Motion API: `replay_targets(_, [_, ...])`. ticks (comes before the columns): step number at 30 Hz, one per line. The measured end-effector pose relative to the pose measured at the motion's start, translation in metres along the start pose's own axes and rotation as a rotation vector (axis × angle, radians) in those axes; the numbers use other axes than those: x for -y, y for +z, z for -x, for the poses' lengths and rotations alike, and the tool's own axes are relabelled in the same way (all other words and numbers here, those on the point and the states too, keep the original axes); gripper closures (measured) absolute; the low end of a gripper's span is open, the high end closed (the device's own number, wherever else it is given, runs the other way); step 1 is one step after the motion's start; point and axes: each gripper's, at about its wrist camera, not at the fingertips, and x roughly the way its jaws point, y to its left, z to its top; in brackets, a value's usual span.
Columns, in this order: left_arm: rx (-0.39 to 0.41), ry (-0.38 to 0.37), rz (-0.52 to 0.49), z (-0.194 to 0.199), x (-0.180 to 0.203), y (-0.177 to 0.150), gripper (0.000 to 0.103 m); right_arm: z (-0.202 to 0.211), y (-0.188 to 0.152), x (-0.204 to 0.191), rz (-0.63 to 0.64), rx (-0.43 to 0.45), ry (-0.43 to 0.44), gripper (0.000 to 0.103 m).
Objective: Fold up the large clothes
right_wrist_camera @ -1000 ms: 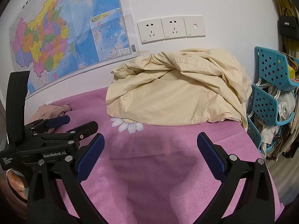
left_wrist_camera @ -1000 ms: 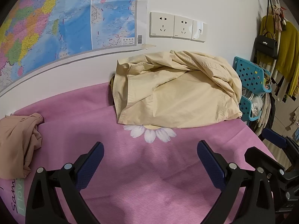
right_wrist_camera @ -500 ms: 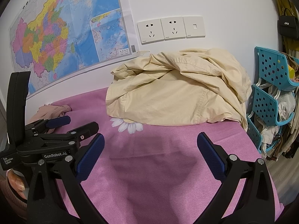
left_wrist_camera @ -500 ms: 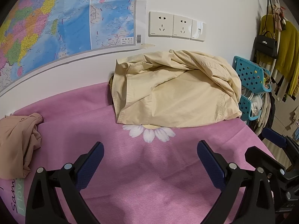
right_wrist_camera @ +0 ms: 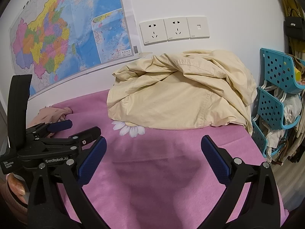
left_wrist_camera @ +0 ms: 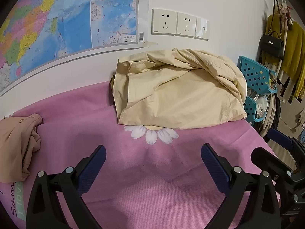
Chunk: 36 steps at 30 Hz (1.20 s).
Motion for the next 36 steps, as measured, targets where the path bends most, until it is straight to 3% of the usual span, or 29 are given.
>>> replay_targets(11, [-0.022,0.002,0.003,-0.007,-0.002,-0.001,0.007,-0.010,0.003,0.002,0.016,-0.019,0.011,0.005])
replay_targets(18, [-0.083,0.032,0.030,-0.037,-0.017,0.005,0.007,-0.030,0.025,0.002,0.109,-0.023,0.004,0.005])
replay_targets(23, [-0.133,0.045,0.061,-0.067,-0.031,0.012,0.007,-0.062,0.066,0.004,0.231,-0.006,-0.018,0.005])
replay_targets(31, [-0.157,0.092,0.081,-0.096,-0.044,0.020,0.007,-0.140,0.129,-0.009,0.448,-0.060,-0.071,0.006])
replay_targets(33, [-0.157,0.099,0.086,-0.099,-0.046,0.021,0.007,-0.164,0.138,-0.022,0.553,-0.093,-0.050,0.006])
replay_targets(36, [-0.157,0.114,0.092,-0.102,-0.052,0.021,0.007,-0.195,0.142,-0.041,0.715,-0.105,-0.085,0.006])
